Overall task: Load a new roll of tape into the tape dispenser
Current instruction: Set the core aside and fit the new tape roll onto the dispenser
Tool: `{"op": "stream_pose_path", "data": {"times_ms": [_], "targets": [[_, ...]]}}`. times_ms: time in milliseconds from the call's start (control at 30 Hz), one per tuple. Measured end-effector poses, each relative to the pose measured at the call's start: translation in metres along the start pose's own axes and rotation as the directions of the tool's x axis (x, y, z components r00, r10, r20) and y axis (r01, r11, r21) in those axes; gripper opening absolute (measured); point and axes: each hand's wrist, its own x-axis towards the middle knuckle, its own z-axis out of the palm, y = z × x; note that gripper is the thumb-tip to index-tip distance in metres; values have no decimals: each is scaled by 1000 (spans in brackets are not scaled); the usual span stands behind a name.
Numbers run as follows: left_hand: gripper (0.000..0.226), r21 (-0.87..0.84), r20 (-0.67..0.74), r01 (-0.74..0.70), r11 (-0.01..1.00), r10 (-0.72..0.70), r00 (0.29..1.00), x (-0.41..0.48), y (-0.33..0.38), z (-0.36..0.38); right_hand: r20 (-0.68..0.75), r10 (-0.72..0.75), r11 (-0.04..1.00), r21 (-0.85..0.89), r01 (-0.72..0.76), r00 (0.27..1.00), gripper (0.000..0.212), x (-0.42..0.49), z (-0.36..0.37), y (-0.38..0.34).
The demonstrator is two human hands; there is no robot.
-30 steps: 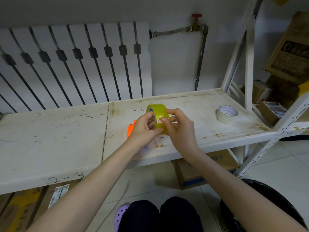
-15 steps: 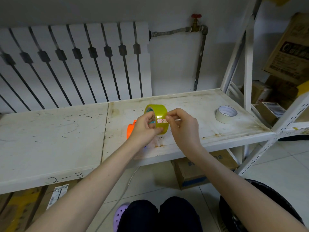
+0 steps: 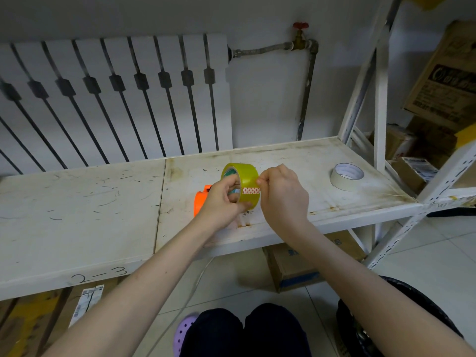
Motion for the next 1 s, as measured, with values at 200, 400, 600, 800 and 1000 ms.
{"op": "stream_pose_path", "data": {"times_ms": [200,400,600,800,1000], "targets": [[44,106,-37,-16,994,20,999,2,0,1,140,-23,1000,-5,24,990,20,2,-5,-5],[39,169,-4,16,985,-16,1000,6,-3,1,225,-25,997,72,9,974,16,1,-8,-3],[26,186,7,47,981,-49,999,8,-7,0,306,-96,982,185,39,947,14,3,-8,4],[12,155,100,162,975,-179,979,11,-12,-4,268,-133,949,314,44,954,16,2,-8,9],[17,168,49,232,958,-243,969,15,-20,6,339,2,927,351,-129,941,15,7,-1,18]]}}
